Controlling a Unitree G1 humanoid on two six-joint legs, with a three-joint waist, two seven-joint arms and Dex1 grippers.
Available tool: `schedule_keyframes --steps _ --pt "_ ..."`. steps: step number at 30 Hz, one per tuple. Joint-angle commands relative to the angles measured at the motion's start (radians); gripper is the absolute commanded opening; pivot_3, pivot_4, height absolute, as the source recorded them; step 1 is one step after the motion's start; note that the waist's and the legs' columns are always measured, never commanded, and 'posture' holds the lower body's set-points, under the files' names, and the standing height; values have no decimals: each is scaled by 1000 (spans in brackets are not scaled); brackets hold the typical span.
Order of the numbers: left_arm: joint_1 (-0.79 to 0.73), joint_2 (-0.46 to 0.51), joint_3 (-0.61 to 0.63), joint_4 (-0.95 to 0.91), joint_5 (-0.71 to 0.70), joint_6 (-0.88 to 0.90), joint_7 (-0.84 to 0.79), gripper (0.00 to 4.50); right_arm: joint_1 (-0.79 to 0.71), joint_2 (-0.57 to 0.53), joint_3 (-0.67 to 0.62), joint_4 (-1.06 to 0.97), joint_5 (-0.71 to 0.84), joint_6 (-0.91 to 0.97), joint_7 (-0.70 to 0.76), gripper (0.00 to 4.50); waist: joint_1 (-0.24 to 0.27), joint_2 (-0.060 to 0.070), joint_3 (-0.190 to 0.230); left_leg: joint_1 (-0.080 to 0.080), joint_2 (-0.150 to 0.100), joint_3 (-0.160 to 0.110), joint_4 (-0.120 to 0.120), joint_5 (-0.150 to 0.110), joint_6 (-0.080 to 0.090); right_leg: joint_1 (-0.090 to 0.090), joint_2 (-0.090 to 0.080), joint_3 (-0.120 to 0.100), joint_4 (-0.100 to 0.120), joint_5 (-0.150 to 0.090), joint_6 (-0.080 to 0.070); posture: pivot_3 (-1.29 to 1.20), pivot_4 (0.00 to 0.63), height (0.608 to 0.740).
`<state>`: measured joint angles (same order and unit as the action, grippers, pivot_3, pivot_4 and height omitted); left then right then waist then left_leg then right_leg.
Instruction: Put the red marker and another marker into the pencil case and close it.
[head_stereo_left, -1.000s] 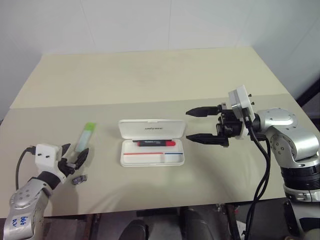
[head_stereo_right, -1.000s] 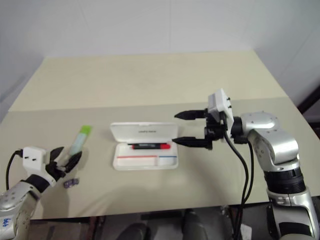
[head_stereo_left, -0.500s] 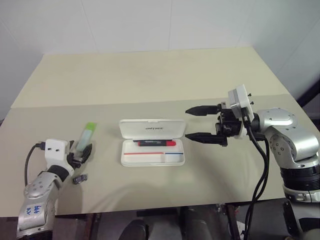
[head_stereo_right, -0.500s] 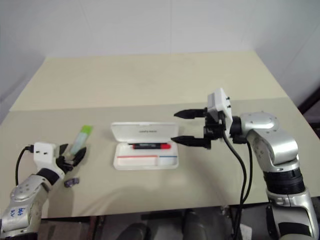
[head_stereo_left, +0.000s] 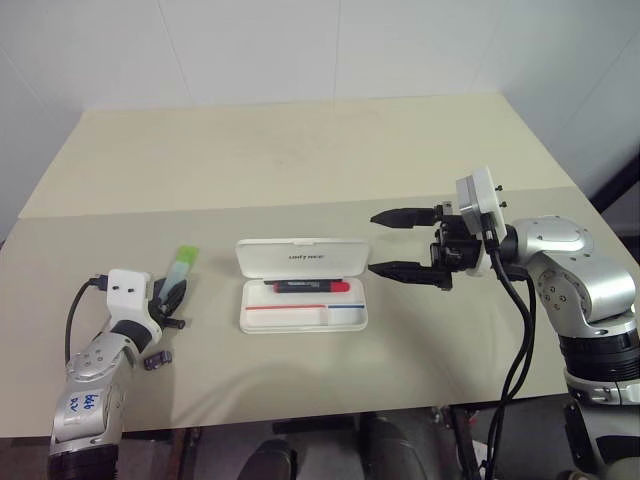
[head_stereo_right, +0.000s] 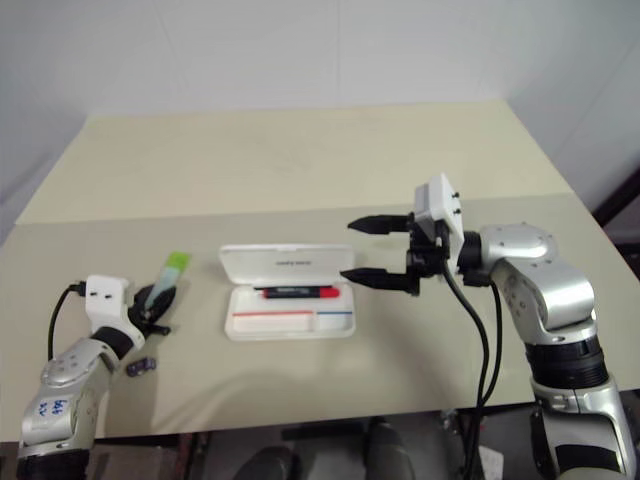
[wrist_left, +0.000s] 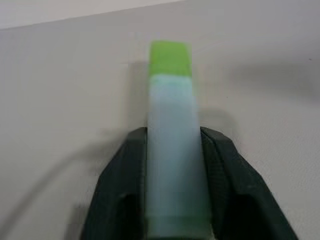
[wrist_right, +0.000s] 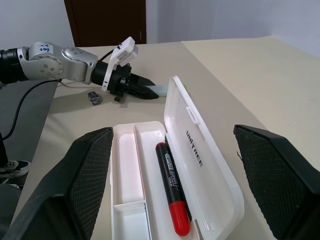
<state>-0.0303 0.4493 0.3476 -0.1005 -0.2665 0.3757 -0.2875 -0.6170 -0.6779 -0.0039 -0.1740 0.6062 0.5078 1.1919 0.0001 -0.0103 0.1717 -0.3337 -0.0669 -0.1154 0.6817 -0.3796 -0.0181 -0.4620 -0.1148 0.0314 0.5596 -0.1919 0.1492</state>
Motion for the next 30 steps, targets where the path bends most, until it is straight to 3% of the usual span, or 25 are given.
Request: schedule_keyframes --steps 1,11,18,25,30 --pt "14 11 15 4 16 20 18 1087 -8 -5 -28 -27 15 -14 -3 4091 0 0 0 0 0 0 0 0 0 0 0 0 0 0 0 0 150 740" --pt "23 47 3 -58 -20 -35 -92 1087 -9 3 -18 -21 8 -21 -7 4091 0 0 0 0 0 0 0 0 0 0 0 0 0 0 0 0 150 740" --pt "3 108 80 -57 -51 -177 -186 1087 -15 15 -12 6 -11 -43 -5 4091 0 0 0 -1 0 0 0 0 0 0 0 0 -1 0 0 0 150 740" --pt "-1 226 118 -118 -121 -318 -408 1087 1 -6 -5 34 -38 -64 25 4091 0 0 0 -1 0 0 0 0 1 0 0 0 -1 0 0 0 150 740" --pt "-34 318 118 -190 -270 -252 -552 1087 31 -41 -17 61 -64 -81 47 4091 0 1 0 -1 1 1 0 -1 1 0 0 -1 -2 0 0 0 150 740"
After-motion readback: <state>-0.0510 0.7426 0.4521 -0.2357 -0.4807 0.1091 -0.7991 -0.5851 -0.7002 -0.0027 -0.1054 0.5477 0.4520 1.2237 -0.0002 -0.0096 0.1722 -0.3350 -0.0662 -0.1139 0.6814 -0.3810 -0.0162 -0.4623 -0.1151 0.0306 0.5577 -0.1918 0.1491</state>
